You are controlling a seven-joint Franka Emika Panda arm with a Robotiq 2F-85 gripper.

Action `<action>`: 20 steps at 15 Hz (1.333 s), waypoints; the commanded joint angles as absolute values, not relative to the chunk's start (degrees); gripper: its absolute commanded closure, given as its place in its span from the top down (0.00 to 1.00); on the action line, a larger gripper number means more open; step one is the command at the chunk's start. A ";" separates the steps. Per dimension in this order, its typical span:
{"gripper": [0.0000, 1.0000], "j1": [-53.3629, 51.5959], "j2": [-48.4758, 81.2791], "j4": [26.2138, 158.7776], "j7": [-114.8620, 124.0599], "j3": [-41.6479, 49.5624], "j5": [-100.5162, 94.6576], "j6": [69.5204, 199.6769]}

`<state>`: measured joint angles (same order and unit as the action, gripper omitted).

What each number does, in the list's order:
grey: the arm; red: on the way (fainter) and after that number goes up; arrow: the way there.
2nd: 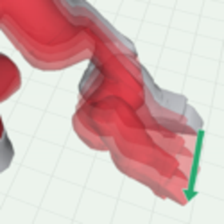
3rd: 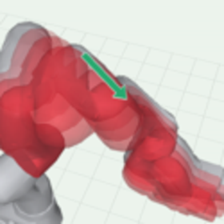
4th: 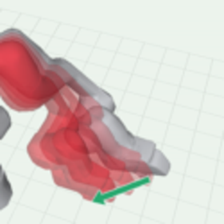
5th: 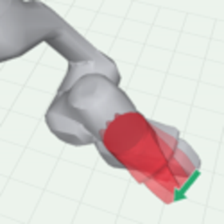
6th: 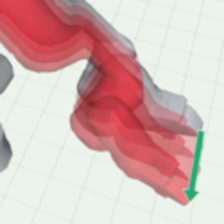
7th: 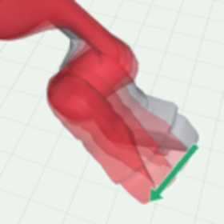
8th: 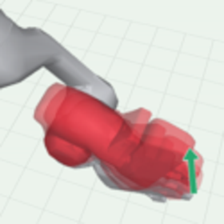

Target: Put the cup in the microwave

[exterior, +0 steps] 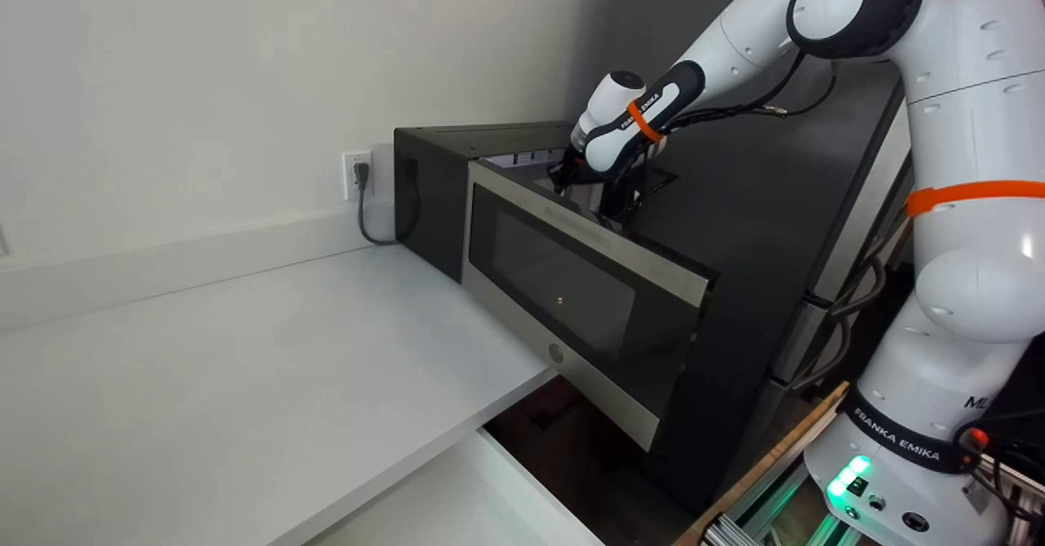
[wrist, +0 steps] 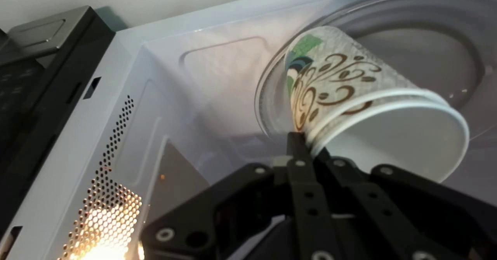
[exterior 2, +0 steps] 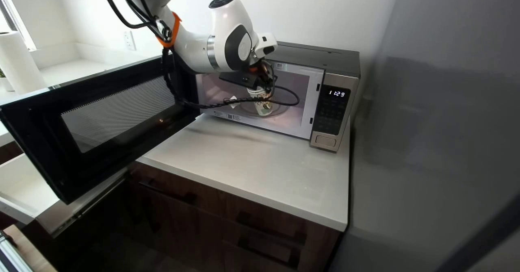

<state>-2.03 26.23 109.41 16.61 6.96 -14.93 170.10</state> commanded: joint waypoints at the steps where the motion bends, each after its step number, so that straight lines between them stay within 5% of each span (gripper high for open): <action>1: 0.01 -0.34 28.72 108.23 9.31 4.68 -10.30 174.84; 6: 0.01 1.76 29.98 107.01 3.71 1.20 -6.00 175.09; 7: 0.29 1.96 30.19 106.69 3.14 0.87 -5.53 175.11; 9: 0.37 2.22 30.40 106.33 2.23 0.43 -4.83 174.86; 17: 0.99 2.47 30.88 105.66 1.03 0.39 -3.92 174.87; 20: 1.00 2.19 29.89 106.73 1.31 0.99 -4.13 176.22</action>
<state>1.97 29.97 106.63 2.92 1.09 -5.60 174.30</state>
